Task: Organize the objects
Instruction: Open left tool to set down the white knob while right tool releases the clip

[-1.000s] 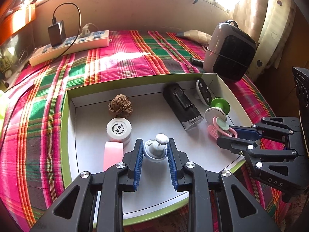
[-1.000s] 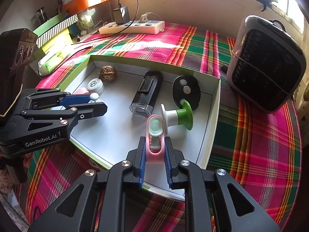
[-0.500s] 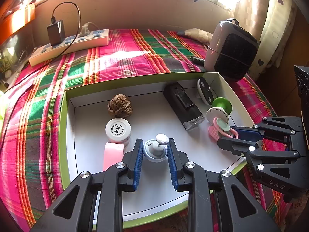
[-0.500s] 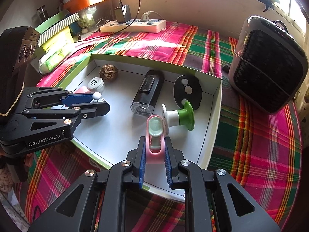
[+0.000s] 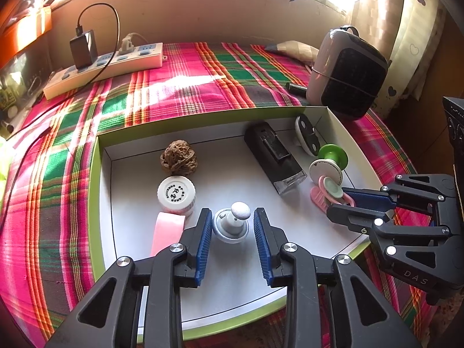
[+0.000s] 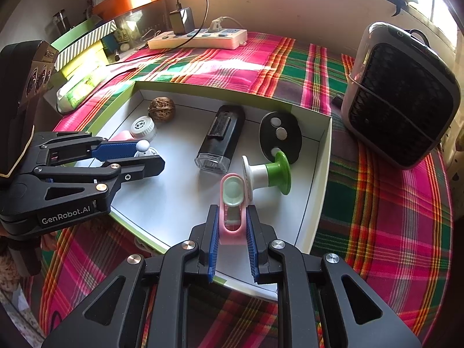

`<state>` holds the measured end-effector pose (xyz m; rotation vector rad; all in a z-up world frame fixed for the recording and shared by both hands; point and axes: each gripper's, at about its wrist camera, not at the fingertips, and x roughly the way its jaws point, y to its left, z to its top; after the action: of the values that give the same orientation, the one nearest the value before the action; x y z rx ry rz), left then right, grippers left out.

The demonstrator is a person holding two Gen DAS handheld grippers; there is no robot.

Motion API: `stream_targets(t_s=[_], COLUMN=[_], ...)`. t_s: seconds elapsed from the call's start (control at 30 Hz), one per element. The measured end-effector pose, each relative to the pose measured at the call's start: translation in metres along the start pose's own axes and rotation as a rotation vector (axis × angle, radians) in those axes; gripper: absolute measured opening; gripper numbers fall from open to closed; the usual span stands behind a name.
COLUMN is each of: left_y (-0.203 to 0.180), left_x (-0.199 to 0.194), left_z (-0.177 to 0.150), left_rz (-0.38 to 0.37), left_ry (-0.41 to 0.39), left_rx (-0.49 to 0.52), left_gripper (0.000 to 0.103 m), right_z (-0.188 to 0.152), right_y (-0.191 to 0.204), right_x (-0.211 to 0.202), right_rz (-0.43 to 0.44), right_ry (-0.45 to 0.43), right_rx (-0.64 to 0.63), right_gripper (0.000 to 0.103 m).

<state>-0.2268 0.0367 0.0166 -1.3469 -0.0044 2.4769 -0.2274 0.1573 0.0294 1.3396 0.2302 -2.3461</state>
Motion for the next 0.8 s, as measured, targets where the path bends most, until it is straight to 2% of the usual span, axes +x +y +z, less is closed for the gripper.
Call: stream_targets(t_s=[0.53,0.67,0.8], left_y=[-0.002,-0.002,-0.003], left_x=[-0.010,-0.016,-0.021], left_z=[-0.005,-0.005,-0.007], left_rz=[0.002,0.003,0.002], left_ry=[-0.007,-0.019,-0.026], left_rx=[0.002,-0.002,-0.003], left_gripper=[0.036,0.036,0.037], right_z=[-0.002,-0.003,-0.005], right_y=[0.003,0.005,0.008], right_x=[-0.009,-0.012,-0.016], right_rz=[-0.007,-0.008,-0.006], right_ry=[-0.023,-0.035,-0.048], right_rx=[0.030,0.035,0.043], right_gripper=[0.021,0.027,0.028])
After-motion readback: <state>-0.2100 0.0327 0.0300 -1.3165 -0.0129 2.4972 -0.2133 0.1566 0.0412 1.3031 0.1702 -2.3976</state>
